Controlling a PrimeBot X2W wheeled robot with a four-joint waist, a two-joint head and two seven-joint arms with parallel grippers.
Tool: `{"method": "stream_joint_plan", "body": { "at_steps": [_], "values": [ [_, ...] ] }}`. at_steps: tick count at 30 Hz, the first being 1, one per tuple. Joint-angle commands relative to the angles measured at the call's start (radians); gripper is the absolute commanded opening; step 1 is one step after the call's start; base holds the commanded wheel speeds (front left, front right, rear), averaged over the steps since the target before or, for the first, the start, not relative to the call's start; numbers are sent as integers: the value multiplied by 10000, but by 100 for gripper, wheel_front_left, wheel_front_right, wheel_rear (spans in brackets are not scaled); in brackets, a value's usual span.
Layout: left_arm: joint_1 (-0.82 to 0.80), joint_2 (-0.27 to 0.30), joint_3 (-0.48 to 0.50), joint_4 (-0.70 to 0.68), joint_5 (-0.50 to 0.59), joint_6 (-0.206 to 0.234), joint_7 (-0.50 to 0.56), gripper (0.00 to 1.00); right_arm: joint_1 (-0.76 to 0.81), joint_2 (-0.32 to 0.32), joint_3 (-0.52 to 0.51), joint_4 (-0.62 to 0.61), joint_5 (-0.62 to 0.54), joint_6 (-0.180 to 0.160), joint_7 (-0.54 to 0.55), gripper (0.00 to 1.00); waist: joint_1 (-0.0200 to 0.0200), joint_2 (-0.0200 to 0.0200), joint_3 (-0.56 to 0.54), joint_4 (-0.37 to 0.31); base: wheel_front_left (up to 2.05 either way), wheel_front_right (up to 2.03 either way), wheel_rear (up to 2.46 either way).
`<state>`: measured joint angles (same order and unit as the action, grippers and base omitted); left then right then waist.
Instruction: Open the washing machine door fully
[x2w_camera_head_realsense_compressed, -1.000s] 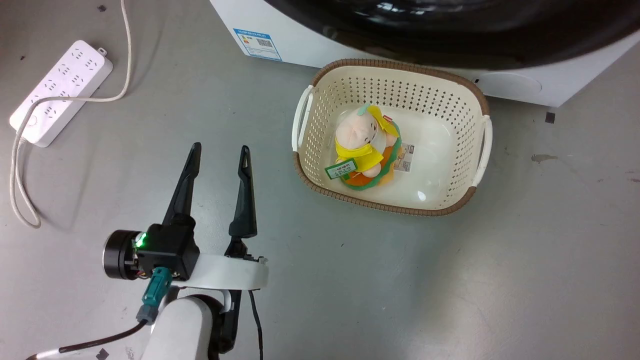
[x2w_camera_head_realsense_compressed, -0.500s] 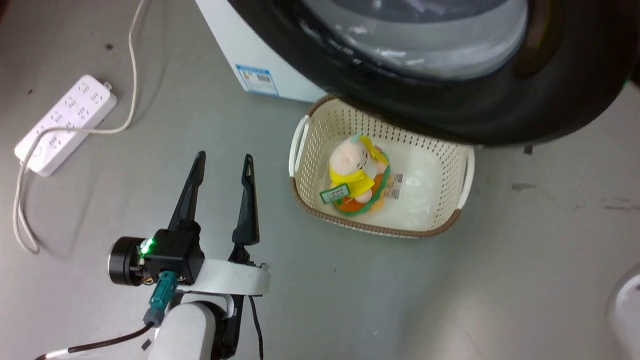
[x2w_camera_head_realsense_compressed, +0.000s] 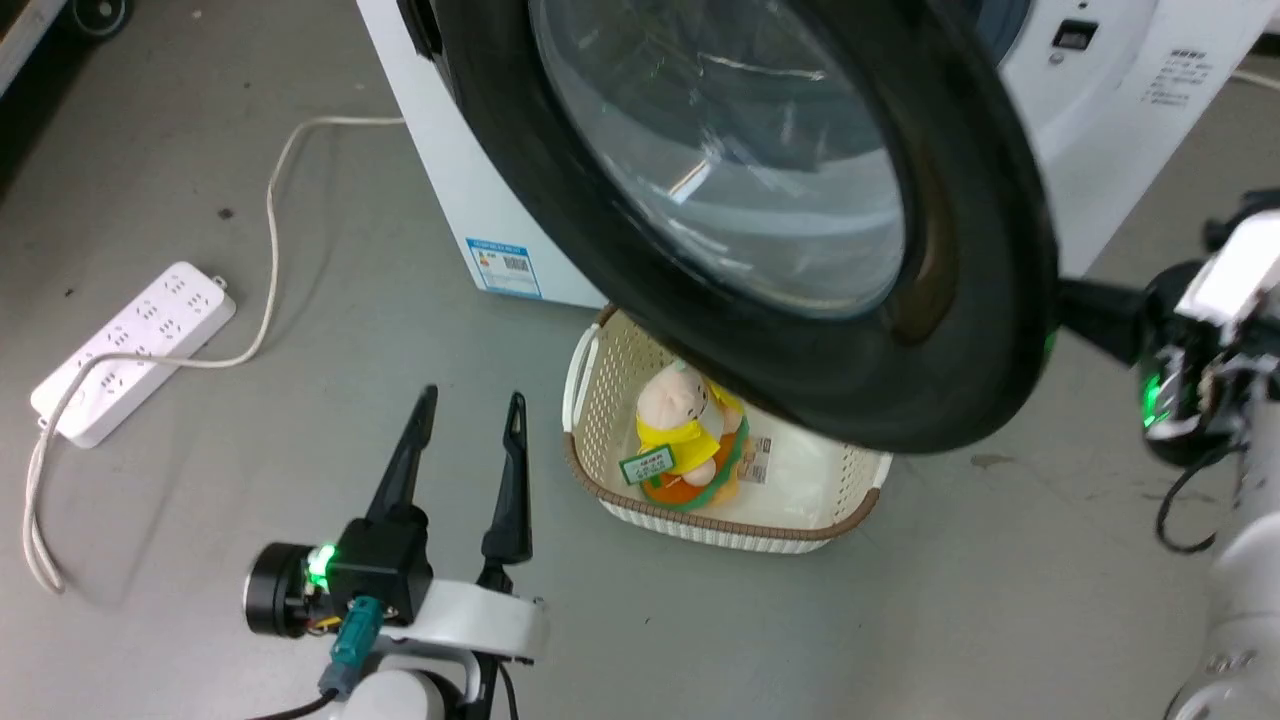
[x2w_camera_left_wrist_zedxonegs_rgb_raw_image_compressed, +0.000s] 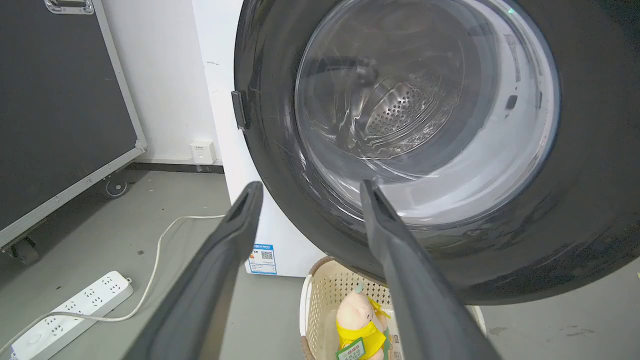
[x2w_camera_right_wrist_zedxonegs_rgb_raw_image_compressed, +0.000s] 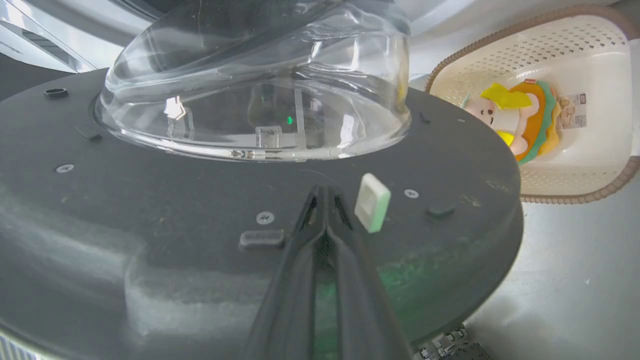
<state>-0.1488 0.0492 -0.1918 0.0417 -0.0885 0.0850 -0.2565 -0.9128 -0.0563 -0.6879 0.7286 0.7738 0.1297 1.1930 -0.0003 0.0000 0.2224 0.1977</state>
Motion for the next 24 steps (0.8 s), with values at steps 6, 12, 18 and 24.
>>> {"method": "stream_joint_plan", "body": {
  "at_steps": [6,12,18,24],
  "values": [
    [403,10,-134,217,-3,-30,-53,100,1239,60,1534,103,1628,10,57,0,3,0,-427,-20,0,0,0],
    [639,10,-222,410,-36,-86,-53,100,2313,60,3433,-122,3705,10,-99,0,3,0,-702,46,0,0,0],
    [864,10,-289,554,-30,-143,-53,100,3449,60,5669,-813,5530,10,-598,0,3,0,-909,107,0,0,0],
    [1018,10,-355,673,-89,-217,-53,100,4292,60,7289,-1455,6595,10,-1221,0,3,0,-1037,157,0,0,0]
  ]
}}
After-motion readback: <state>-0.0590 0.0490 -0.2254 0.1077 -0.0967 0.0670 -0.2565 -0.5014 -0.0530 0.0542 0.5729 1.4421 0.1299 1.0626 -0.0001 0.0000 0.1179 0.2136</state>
